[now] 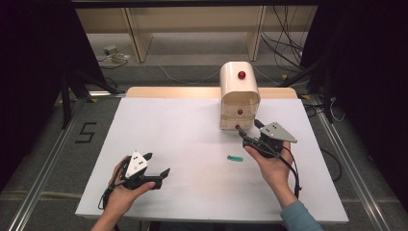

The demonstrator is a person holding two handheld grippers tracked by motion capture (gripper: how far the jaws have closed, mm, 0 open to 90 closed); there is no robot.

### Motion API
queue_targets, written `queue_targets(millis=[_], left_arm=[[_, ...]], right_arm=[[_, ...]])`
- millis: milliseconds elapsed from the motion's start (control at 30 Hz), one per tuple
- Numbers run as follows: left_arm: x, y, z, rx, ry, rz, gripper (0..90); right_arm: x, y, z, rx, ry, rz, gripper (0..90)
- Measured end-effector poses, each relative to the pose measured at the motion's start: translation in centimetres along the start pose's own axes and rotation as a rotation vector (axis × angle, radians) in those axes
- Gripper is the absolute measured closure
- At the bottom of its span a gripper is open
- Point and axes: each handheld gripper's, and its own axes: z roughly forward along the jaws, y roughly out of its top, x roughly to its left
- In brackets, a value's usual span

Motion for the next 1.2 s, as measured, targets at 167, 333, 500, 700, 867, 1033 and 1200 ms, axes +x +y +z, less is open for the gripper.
queue_targets(millis=[167, 333, 500, 700, 867, 1033, 1200], left_arm=[[0.0, 0.0, 0.0, 0.002, 0.000, 0.001, 16.5], [0.0, 0.0, 0.0, -0.001, 0.000, 0.000, 16.5], [0.1, 0.0, 0.0, 0.001, -0.001, 0.000, 16.5], [0.1, 0.0, 0.0, -0.001, -0.001, -0.003, 16.5], [0.1, 0.0, 0.0, -0.002, -0.003, -0.005, 16.5], [0.1, 0.0, 0.0, -0.008, -0.002, -0.005, 16.5], [0.1, -0.1, 0.0, -0.006, -0.003, -0.007, 16.6]], right_arm=[[0.2, 0.4, 0.9, -0.004, -0.020, 0.007, 37.8], [0.6, 0.7, 1.8, -0.002, -0.045, -0.005, 39.8], [0.7, 0.7, 2.8, -0.003, -0.087, -0.016, 44.2], [1.0, 0.6, 3.8, 0.000, -0.139, -0.023, 47.8], [1.1, 0.8, 4.4, -0.005, -0.173, -0.019, 50.4], [1.6, 0.7, 5.1, -0.006, -0.207, -0.017, 52.4], [1.8, 0.5, 5.6, -0.006, -0.234, -0.007, 54.6]])
